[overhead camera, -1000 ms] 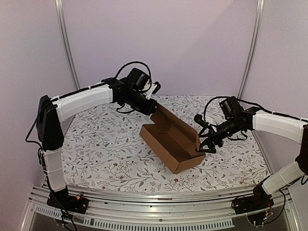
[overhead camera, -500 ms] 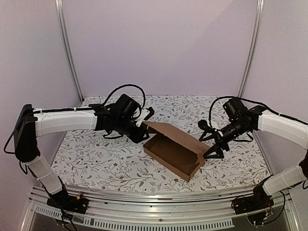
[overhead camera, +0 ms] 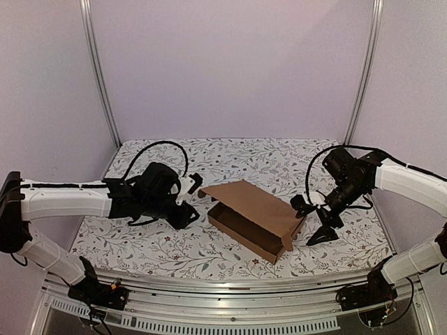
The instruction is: Fold the paper box
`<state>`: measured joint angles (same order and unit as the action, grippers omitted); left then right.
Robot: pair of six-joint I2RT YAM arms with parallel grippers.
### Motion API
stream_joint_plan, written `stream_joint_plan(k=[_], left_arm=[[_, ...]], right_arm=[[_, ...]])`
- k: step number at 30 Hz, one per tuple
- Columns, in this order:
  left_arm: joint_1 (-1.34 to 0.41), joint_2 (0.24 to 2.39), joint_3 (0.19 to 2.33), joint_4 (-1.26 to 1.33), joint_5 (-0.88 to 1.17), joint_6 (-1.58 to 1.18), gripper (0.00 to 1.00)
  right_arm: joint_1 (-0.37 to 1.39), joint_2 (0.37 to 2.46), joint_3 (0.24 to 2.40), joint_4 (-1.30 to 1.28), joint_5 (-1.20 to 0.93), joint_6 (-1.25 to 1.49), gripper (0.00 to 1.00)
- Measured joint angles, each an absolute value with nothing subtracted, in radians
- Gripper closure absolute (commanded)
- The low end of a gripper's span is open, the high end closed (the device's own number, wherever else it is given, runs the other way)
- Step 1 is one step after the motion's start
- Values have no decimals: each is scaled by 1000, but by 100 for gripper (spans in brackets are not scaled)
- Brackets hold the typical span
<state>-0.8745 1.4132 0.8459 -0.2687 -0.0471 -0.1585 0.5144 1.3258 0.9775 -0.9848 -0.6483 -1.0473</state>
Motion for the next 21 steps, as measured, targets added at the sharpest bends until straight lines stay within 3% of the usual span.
stream_joint_plan(k=[6, 10, 21], left_arm=[[-904, 1179, 706, -273, -180, -253, 41], [-942, 1098, 672, -253, -298, -311, 38], [-960, 1187, 696, -71, -415, -328, 36]], right_arm=[[512, 1317, 1184, -1141, -651, -1097, 3], [516, 1327, 1271, -1065, -712, -963, 8], [756, 1688, 1282, -802, -456, -657, 10]])
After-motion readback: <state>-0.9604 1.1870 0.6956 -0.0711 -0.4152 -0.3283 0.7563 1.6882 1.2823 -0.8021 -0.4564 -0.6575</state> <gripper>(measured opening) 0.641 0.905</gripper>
